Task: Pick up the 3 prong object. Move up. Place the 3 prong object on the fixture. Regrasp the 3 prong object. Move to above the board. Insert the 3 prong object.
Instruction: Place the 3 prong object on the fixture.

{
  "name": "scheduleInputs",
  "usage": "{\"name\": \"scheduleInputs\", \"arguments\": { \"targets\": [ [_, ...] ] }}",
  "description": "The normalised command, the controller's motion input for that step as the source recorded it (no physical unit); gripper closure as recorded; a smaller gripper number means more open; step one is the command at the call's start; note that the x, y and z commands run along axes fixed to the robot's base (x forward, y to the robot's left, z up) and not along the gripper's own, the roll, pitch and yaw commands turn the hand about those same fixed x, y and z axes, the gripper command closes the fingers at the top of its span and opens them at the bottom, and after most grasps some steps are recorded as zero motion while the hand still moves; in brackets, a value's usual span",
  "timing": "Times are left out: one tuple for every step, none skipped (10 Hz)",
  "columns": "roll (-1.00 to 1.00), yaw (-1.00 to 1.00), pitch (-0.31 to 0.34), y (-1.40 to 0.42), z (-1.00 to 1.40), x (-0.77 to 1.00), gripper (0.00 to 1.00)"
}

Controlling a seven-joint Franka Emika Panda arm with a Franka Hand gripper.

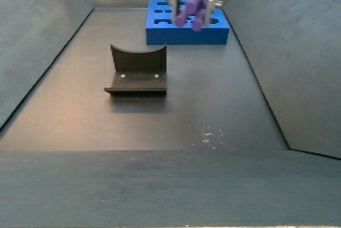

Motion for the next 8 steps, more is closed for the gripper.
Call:
{"name": "scheduleInputs", "arguments": {
  "targets": [
    [0.21, 0.99, 0.0, -0.42, -0.06, 1.0, 1.0],
    [0.2, 0.65, 0.017, -0.34, -0.05, 1.0, 1.0],
    [0.17, 0.49, 0.018, -0.29, -0.05, 1.0, 1.0],
    [0.12, 0.27, 0.026, -0.22, -0.05, 1.0, 1.0],
    [0.1, 0.17, 0.035, -0.17, -0.04, 0.99, 1.0],
    [0.1, 0.1, 0.057, -0.1, -0.02, 0.83, 1.0],
    [0.1, 0.08, 0.069, -0.07, -0.02, 0.75, 1.0],
    [0.1, 0.06, 0.098, -0.04, -0.01, 0.58, 1.0]
  ]
}}
